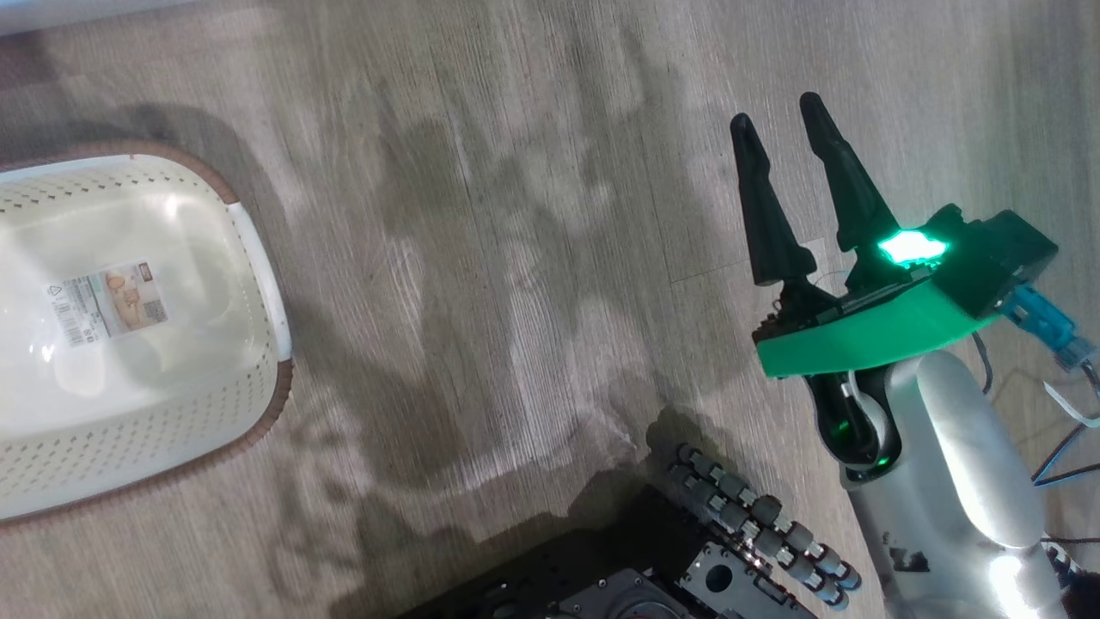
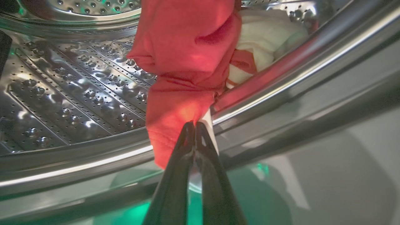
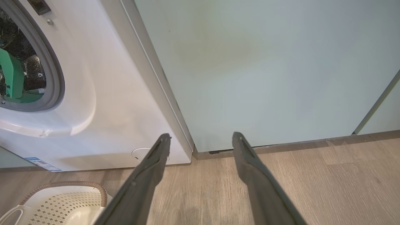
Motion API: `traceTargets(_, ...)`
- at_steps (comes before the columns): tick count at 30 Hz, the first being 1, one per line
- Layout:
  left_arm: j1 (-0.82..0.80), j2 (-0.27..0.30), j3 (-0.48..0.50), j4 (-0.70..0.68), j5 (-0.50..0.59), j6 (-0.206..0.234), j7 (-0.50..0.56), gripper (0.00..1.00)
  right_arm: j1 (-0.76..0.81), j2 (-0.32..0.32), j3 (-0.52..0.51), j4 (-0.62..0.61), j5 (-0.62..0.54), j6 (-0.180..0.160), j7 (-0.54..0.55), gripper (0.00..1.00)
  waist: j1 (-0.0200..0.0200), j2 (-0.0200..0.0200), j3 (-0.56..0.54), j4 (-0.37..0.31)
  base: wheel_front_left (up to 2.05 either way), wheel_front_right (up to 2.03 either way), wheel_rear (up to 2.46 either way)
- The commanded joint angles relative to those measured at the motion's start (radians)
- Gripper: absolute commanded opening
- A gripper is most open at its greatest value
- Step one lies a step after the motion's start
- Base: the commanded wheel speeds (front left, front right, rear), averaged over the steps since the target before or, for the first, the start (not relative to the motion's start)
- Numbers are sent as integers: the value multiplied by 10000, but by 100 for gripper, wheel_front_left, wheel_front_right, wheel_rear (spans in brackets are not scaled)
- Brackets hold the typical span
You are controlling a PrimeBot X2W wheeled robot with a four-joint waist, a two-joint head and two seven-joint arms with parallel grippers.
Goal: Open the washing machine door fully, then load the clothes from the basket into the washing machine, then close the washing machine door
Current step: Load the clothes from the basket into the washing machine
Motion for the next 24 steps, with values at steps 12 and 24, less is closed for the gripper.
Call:
traceTargets(12,-1139,417,57,60,-44,535,-1236,0,171,-16,370,-270,139,0,-92,100,-1,0,101,-91,0,0,0)
traceTargets(24,-2187,351,-39,183,-145,791,-1738,0,70,-16,637,-364,503,0,-92,100,-1,0,681,-655,0,0,0)
